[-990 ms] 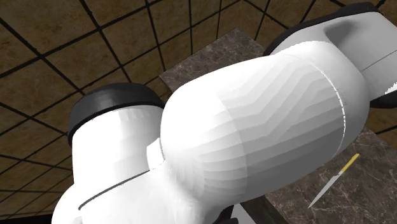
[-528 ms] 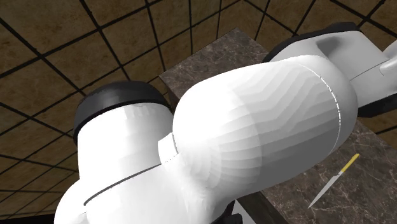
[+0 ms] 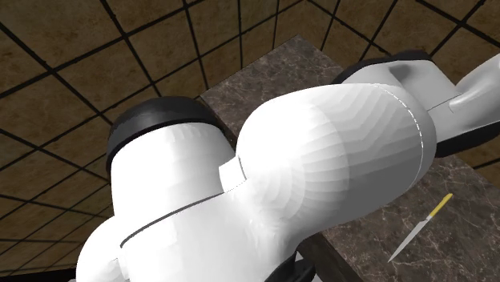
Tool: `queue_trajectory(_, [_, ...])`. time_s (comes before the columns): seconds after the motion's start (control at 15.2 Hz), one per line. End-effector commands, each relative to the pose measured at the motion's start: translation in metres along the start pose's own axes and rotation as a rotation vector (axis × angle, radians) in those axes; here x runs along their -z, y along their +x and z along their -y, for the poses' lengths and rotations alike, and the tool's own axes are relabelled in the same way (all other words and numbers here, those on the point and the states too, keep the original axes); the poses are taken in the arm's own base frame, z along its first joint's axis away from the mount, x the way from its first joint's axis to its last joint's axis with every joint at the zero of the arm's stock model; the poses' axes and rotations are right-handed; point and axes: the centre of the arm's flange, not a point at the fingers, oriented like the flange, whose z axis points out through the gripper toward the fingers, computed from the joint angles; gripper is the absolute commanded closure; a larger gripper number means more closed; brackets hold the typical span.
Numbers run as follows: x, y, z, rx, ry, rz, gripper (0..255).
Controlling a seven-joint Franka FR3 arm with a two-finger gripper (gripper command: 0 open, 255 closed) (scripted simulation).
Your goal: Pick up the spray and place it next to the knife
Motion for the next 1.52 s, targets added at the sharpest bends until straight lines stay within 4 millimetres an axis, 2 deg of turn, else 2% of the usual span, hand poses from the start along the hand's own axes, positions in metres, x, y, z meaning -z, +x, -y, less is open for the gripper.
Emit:
queue_trajectory(0.0, [-0.01,-0.004,0.001,0.0,0.0,-0.001,255])
queue_trajectory(0.46, [-0.044,-0.015,0.007,0.0,0.0,-0.001,255])
queue_trajectory(0.92, [-0.044,-0.015,0.007,0.0,0.0,-0.001,255])
queue_trajectory(0.99, [-0.044,-0.015,0.007,0.0,0.0,-0.001,0])
queue_trajectory(1.32, [-0.044,-0.015,0.007,0.0,0.0,-0.001,0])
queue_trajectory(1.45, [-0.018,-0.015,0.007,0.0,0.0,-0.001,0])
